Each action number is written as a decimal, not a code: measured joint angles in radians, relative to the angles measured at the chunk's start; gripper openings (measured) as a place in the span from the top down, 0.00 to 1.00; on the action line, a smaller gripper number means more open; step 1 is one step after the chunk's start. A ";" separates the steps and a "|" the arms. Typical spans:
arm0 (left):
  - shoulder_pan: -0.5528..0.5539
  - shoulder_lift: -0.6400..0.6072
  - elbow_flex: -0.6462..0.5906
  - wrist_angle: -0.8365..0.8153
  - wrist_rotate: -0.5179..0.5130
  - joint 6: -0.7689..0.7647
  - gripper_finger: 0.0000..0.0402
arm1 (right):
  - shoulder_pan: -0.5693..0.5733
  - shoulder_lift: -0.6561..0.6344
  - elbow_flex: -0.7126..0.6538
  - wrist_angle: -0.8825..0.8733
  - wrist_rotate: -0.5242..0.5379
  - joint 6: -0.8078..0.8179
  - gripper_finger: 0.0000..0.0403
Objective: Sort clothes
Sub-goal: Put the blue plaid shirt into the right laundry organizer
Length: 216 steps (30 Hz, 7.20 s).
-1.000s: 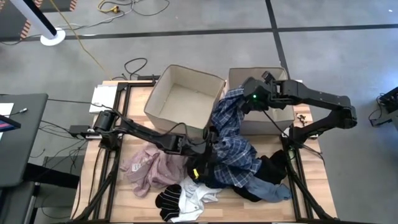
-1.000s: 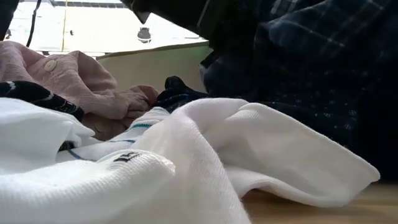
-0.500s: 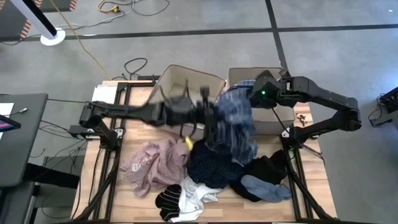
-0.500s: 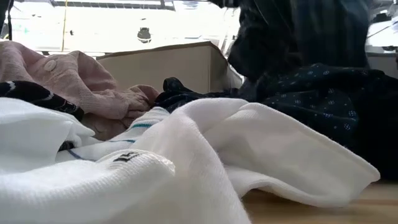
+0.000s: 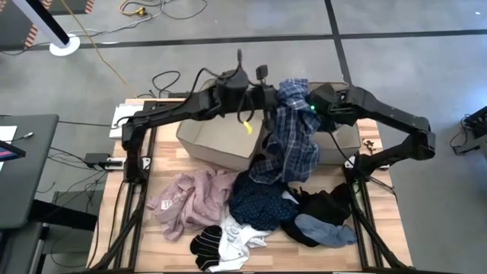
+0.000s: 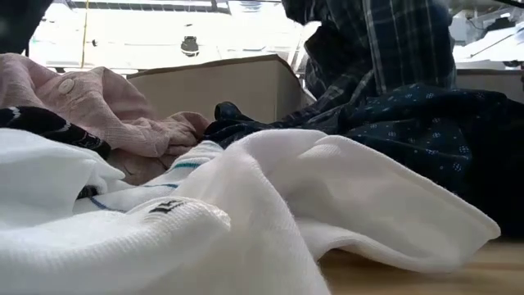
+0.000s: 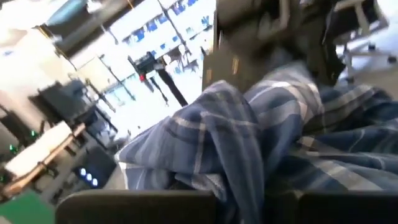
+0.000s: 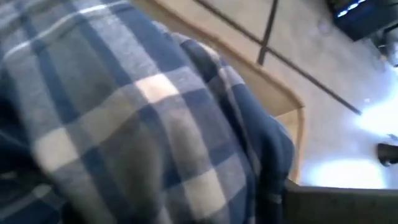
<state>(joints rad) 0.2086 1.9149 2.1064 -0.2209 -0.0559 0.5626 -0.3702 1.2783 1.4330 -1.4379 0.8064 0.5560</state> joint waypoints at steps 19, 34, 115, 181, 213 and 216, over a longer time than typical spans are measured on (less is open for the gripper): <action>0.164 0.017 0.013 -0.006 0.312 -0.171 1.00 | 0.082 -0.210 0.000 -0.023 0.081 0.090 0.32; 0.180 0.017 0.013 -0.007 0.321 -0.180 1.00 | 0.196 -0.306 0.000 -0.035 -0.231 0.049 0.32; 0.196 0.116 0.013 0.119 0.420 -0.234 1.00 | 0.305 -0.012 -0.101 0.553 -0.258 -0.270 0.37; -0.014 0.196 0.013 -0.585 0.299 0.046 0.44 | -0.274 0.020 -0.383 0.476 -0.500 -0.404 0.92; -0.213 0.291 0.011 -0.435 -0.557 0.009 0.44 | -0.201 -0.259 -0.385 0.503 -0.498 -0.399 0.77; -0.212 0.291 0.011 -0.431 -0.590 0.002 0.44 | -0.173 -0.259 -0.385 0.496 -0.498 -0.390 0.77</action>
<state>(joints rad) -0.0036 2.2059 2.1178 -0.6521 -0.6460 0.5647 -0.5435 1.0195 1.0481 -0.9415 0.3080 0.1657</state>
